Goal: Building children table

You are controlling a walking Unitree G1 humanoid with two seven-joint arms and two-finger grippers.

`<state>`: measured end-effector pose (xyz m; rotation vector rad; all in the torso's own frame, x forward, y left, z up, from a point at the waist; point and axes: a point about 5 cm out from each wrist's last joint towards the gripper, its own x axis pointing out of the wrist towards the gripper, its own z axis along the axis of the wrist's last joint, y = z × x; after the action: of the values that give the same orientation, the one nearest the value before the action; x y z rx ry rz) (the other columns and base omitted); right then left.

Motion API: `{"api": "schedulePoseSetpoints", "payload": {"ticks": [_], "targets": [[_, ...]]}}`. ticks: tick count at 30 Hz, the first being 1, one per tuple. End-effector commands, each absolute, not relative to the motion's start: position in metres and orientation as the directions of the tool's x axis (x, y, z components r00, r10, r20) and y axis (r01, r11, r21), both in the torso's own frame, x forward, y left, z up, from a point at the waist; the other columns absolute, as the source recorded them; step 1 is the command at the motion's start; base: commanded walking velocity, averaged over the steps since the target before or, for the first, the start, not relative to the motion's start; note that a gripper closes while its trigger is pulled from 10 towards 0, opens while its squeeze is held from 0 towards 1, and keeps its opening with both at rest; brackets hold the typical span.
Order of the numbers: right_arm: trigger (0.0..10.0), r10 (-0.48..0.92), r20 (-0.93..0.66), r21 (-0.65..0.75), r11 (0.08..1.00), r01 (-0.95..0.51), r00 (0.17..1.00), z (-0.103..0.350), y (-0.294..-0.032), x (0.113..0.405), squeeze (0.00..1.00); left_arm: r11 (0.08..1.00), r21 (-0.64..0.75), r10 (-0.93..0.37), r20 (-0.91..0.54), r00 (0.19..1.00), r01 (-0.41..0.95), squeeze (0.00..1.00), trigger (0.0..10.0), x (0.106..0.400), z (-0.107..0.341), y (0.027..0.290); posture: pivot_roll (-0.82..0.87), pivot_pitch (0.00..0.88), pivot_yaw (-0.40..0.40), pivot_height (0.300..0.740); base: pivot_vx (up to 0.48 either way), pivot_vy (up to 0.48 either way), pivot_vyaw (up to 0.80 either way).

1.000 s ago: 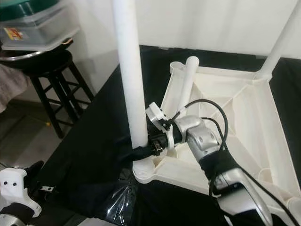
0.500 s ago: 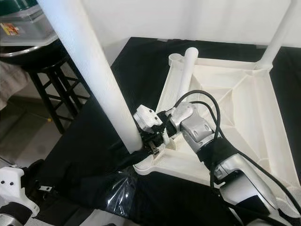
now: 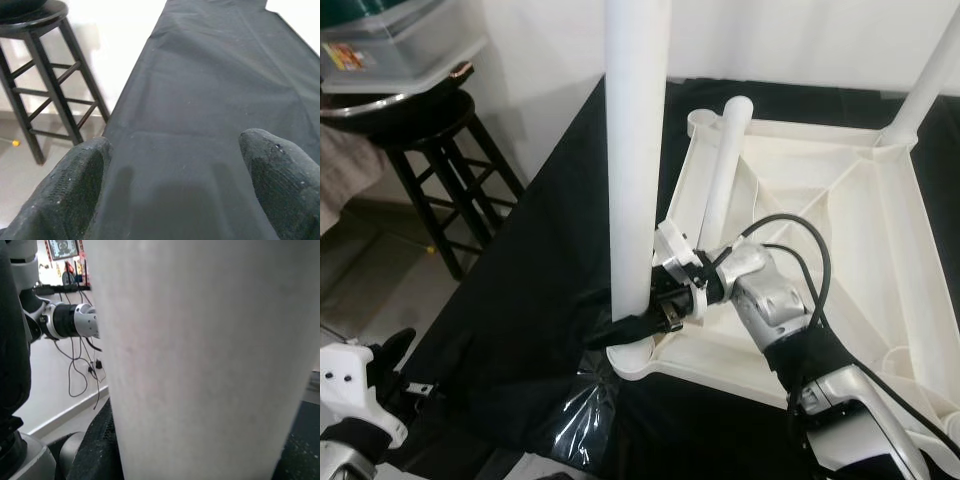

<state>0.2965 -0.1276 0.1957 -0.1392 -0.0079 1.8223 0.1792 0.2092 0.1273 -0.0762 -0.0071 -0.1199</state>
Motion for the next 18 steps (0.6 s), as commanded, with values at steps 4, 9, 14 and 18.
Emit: {"api": "schedulePoseSetpoints", "payload": {"ticks": [4, 9, 14, 18], "targets": [[10.0, 0.964, -0.227, 0.063, -0.126, -0.99, -0.137, 0.1567, -0.1385, 0.2978, 0.0, 0.991, -0.077, -0.11, -0.038, 0.993, 0.107, 0.0, 10.0, 0.1777, 0.1186, 0.2152, 0.09, 0.152, 0.098, 0.74, 0.0, 0.0, 0.0], [10.0, 0.943, -0.278, 0.031, -0.183, -0.983, -0.184, 0.1573, -0.1384, 0.2939, 0.0, 0.992, -0.077, -0.106, -0.035, 0.994, 0.103, 0.0, 10.0, 0.1792, 0.1185, 0.2155, 0.09, 0.147, 0.097, 0.74, 0.0, 0.0, 0.0], [10.0, 0.93, -0.309, 0.019, -0.202, -0.979, -0.198, 0.1561, -0.1385, 0.2938, 0.0, 0.992, -0.078, -0.106, -0.034, 0.994, 0.103, 0.0, 10.0, 0.1796, 0.1184, 0.2155, 0.09, 0.146, 0.095, 0.74, 0.0, 0.0, 0.0], [10.0, 0.92, -0.333, 0.009, -0.216, -0.976, -0.206, 0.1583, -0.1381, 0.2986, 0.0, 0.992, -0.078, -0.106, -0.031, 0.994, 0.104, 0.0, 10.0, 0.1806, 0.1181, 0.2156, 0.09, 0.143, 0.092, 0.74, 0.0, 0.0, 0.0]]}}
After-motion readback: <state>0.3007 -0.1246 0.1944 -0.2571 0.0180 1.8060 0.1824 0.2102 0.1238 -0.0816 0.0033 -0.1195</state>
